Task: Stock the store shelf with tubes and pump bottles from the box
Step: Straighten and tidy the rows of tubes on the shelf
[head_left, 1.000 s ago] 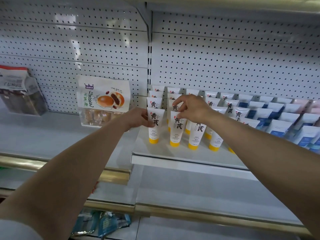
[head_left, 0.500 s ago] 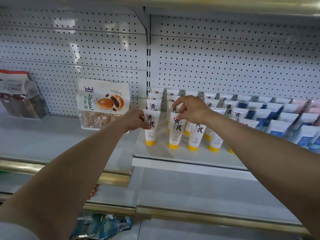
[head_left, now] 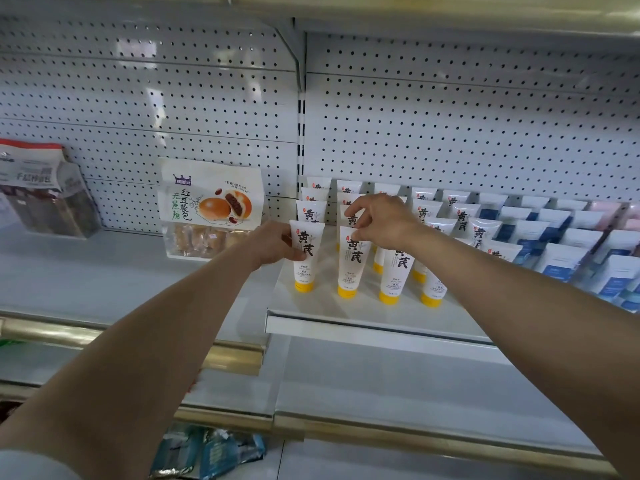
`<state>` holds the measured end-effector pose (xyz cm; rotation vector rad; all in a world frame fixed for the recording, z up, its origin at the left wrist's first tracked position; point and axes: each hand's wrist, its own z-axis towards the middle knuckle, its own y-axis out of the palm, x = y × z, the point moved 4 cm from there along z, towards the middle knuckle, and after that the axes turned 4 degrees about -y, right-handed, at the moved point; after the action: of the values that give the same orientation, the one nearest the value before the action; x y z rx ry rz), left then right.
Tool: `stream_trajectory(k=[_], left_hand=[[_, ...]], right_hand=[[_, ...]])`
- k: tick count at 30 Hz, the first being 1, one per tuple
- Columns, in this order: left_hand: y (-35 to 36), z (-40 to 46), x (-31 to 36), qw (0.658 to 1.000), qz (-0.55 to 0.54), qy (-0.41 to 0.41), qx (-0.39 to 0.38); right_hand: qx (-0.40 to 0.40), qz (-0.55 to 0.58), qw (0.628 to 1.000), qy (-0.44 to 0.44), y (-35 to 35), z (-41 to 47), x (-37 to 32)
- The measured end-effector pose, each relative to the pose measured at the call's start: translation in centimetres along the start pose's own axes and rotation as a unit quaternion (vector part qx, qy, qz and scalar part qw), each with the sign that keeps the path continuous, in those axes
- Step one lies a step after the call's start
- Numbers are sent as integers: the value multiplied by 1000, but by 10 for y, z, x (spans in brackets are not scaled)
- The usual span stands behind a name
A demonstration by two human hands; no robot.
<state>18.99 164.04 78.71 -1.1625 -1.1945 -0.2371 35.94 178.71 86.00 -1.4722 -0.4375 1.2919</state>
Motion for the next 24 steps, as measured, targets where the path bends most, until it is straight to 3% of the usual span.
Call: stream_trajectory(k=[15, 19, 24], left_hand=[[0, -4, 3, 1000, -2, -5, 5], [-12, -14, 19, 1000, -6, -26, -8], [-40, -12, 51, 996, -20, -10, 87]], right_hand=[[11, 22, 1000, -14, 2, 1, 5], [53, 50, 997, -28, -27, -3, 8], [122, 66, 990, 7, -77, -10, 34]])
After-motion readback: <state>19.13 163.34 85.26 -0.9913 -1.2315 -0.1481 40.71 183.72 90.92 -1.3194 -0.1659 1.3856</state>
